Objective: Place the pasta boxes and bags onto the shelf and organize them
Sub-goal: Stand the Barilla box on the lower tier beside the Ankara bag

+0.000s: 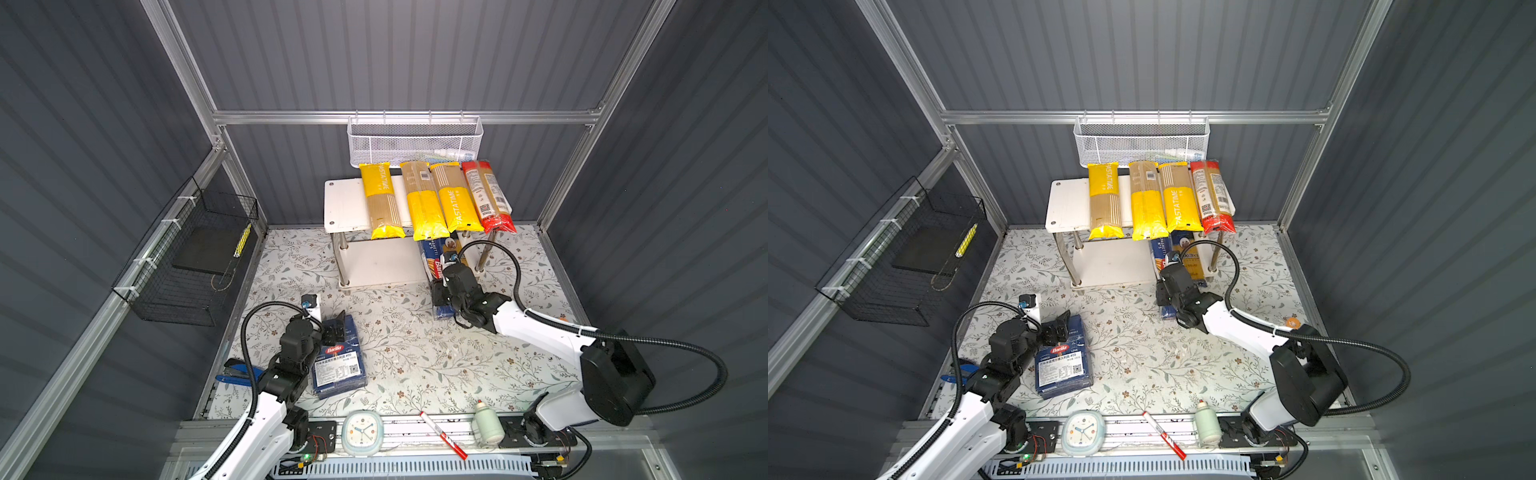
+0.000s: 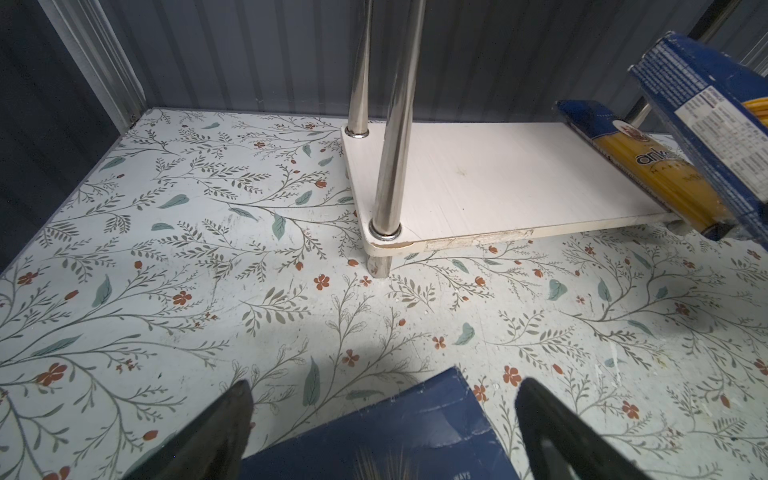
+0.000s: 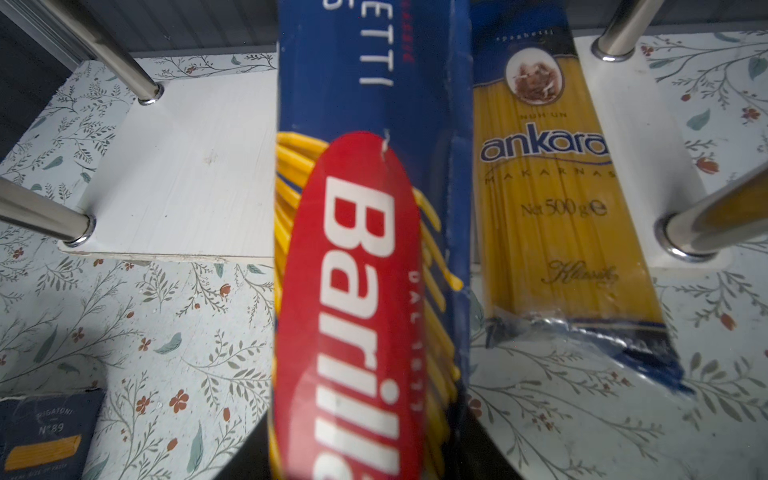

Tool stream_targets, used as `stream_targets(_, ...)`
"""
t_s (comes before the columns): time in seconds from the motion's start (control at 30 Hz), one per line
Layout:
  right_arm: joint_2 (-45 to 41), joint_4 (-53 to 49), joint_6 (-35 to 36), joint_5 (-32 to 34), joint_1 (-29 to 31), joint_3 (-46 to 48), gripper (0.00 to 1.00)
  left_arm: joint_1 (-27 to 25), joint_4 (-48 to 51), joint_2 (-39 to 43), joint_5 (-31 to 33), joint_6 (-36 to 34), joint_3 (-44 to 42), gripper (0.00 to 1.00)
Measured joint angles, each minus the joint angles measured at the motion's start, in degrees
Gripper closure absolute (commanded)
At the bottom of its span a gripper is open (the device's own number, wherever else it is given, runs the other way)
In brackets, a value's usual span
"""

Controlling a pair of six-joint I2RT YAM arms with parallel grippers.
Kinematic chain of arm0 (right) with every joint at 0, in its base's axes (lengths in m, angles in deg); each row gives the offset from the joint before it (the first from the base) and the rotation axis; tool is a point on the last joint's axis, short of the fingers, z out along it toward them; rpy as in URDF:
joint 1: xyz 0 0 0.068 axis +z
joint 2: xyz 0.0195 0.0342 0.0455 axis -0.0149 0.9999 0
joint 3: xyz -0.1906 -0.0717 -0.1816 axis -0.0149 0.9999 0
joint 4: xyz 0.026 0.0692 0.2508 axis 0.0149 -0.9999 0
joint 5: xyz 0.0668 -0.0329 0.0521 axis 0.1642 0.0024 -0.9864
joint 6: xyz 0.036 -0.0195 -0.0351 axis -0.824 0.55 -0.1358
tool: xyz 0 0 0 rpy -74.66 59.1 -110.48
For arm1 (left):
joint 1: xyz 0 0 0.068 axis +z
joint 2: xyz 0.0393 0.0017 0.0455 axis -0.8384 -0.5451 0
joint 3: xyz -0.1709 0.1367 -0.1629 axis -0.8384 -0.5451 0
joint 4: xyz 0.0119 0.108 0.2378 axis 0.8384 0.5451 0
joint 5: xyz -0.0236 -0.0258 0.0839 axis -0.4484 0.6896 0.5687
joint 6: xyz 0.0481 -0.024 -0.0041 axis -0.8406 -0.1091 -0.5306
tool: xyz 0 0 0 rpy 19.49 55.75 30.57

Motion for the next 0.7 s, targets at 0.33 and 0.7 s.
stream_targets(0.33, 7.85, -0.09, 1.05, -1.66, -3.1, -7.13, 0.51, 0.0, 0.0, -0.46, -0.02, 0.0, 0.0, 0.01)
stream_targets(0.7, 11.82, 2.93, 1.36, -3.23, -6.62, -9.25, 0.49, 0.0, 0.04, -0.22, -0.79, 0.0, 0.0, 0.01)
